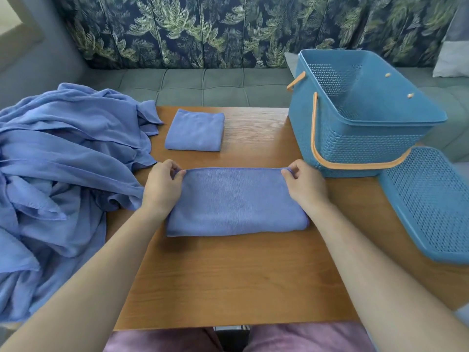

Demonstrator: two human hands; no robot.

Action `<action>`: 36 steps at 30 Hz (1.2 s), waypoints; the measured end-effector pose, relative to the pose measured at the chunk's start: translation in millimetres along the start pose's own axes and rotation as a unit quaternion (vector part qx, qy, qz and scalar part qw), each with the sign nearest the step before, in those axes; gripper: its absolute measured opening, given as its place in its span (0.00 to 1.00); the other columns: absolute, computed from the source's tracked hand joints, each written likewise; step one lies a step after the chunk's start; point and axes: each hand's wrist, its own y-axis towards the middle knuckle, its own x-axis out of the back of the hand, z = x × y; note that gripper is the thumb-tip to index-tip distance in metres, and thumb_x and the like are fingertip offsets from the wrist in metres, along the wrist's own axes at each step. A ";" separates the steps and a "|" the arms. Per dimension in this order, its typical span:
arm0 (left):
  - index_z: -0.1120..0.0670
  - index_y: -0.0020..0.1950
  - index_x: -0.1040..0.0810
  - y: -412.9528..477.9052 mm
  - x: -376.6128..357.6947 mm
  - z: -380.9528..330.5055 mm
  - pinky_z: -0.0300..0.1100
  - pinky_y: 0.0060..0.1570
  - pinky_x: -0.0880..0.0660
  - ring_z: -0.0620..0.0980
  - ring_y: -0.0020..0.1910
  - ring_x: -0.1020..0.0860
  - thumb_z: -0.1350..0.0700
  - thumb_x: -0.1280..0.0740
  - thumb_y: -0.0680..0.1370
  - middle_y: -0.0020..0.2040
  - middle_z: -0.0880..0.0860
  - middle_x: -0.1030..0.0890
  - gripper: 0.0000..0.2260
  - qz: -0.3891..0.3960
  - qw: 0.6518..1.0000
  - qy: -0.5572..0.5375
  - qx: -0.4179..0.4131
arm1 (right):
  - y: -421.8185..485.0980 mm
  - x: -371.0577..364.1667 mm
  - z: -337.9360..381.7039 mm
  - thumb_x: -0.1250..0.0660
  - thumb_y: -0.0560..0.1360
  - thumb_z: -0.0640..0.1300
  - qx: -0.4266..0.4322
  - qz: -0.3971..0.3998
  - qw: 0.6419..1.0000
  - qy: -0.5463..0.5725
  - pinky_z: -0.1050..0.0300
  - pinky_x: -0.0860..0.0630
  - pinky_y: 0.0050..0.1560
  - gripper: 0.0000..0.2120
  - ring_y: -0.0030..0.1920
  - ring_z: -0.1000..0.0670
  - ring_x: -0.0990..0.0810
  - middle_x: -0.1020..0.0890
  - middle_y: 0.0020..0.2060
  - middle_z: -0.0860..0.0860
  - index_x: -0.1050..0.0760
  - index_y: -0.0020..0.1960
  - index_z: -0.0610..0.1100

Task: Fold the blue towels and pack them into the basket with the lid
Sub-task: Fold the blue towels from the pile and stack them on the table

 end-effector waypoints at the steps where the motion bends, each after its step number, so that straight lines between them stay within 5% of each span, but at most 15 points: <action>1: 0.56 0.49 0.23 -1.2 -0.7 -1.0 0.47 0.46 0.27 0.54 0.46 0.25 0.55 0.32 0.79 0.47 0.54 0.23 0.05 -0.006 1.000 0.027 -0.006 | -1.9 2.0 4.0 0.36 0.81 0.52 -0.002 0.004 1.000 -0.018 0.50 0.25 0.43 0.08 0.47 0.42 0.19 0.19 0.42 0.50 0.26 0.49 0.48; 5: 0.57 0.57 0.21 -25.9 -15.0 -24.8 0.55 0.55 0.30 0.61 0.62 0.28 0.56 0.31 0.76 0.63 0.57 0.25 0.11 -0.109 0.969 0.180 -0.131 | -25.1 4.7 33.9 0.40 0.82 0.51 0.059 -0.080 0.978 -0.184 0.45 0.27 0.51 0.13 0.57 0.38 0.24 0.24 0.58 0.43 0.27 0.61 0.44; 7: 0.55 0.65 0.22 -42.1 -31.6 -44.9 0.53 0.64 0.33 0.58 0.72 0.31 0.53 0.34 0.79 0.71 0.55 0.27 0.15 -0.042 0.968 0.138 -0.206 | -43.4 -8.7 57.1 0.41 0.81 0.48 0.149 -0.102 0.972 -0.151 0.44 0.28 0.58 0.15 0.63 0.39 0.25 0.24 0.63 0.44 0.25 0.65 0.45; 10: 0.49 0.77 0.32 -56.9 -56.4 -56.6 0.53 0.77 0.45 0.53 0.80 0.43 0.46 0.47 0.83 0.79 0.50 0.36 0.23 0.106 0.973 0.114 -0.169 | -60.0 -42.7 74.3 0.52 0.81 0.53 0.182 0.030 0.979 -0.091 0.43 0.38 0.74 0.26 0.77 0.42 0.36 0.31 0.76 0.45 0.29 0.75 0.47; 12: 0.44 0.79 0.37 -58.9 -60.4 -48.3 0.54 0.79 0.48 0.52 0.81 0.46 0.40 0.54 0.81 0.81 0.47 0.40 0.27 0.121 0.969 0.150 -0.154 | -62.0 -54.3 67.6 0.60 0.80 0.58 0.160 0.098 0.974 -0.125 0.45 0.50 0.79 0.32 0.81 0.46 0.46 0.40 0.80 0.49 0.37 0.79 0.51; 15: 0.40 0.80 0.42 -51.9 -44.9 -27.5 0.49 0.79 0.55 0.49 0.81 0.51 0.36 0.54 0.82 0.82 0.45 0.46 0.27 0.133 0.962 0.196 -0.136 | -54.8 -48.5 43.8 0.57 0.84 0.60 0.131 0.123 0.969 -0.167 0.47 0.60 0.80 0.28 0.82 0.51 0.56 0.51 0.82 0.53 0.48 0.82 0.54; 20: 0.40 0.81 0.45 -45.2 -12.3 5.5 0.49 0.79 0.57 0.47 0.81 0.54 0.33 0.53 0.81 0.82 0.46 0.51 0.29 0.145 0.961 0.210 -0.104 | -47.1 -25.6 9.3 0.58 0.83 0.62 0.080 0.119 0.973 -0.183 0.47 0.61 0.80 0.29 0.81 0.52 0.60 0.56 0.82 0.55 0.53 0.82 0.56; 26: 0.41 0.81 0.45 -46.3 -15.5 3.9 0.52 0.79 0.59 0.48 0.81 0.53 0.36 0.53 0.82 0.83 0.48 0.50 0.28 0.113 0.956 0.243 -0.118 | -51.2 -24.2 13.7 0.57 0.84 0.60 0.070 0.078 0.969 -0.224 0.42 0.60 0.80 0.28 0.82 0.45 0.57 0.52 0.82 0.50 0.53 0.83 0.55; 30: 0.44 0.77 0.33 -50.0 -13.0 4.1 0.54 0.78 0.49 0.49 0.81 0.46 0.44 0.47 0.82 0.81 0.47 0.42 0.24 0.089 0.936 0.203 -0.273 | -93.8 -26.7 56.6 0.44 0.82 0.54 0.212 -0.081 0.959 -0.171 0.39 0.33 0.68 0.20 0.68 0.39 0.29 0.26 0.70 0.46 0.27 0.71 0.51; 33: 0.46 0.74 0.28 -52.4 -13.5 0.9 0.55 0.76 0.41 0.50 0.79 0.40 0.45 0.50 0.81 0.79 0.46 0.35 0.24 0.150 0.932 0.162 -0.286 | -130.5 -47.4 84.3 0.41 0.80 0.56 0.255 -0.034 0.957 -0.136 0.46 0.29 0.51 0.14 0.53 0.43 0.25 0.21 0.53 0.51 0.20 0.52 0.50; 36: 0.47 0.74 0.27 -65.6 -13.6 -3.4 0.53 0.74 0.38 0.51 0.78 0.37 0.42 0.52 0.80 0.77 0.48 0.32 0.26 0.142 0.943 0.162 -0.252 | -143.2 -53.3 79.6 0.41 0.78 0.58 0.243 0.004 0.960 -0.140 0.47 0.29 0.50 0.15 0.53 0.45 0.23 0.21 0.51 0.52 0.20 0.52 0.51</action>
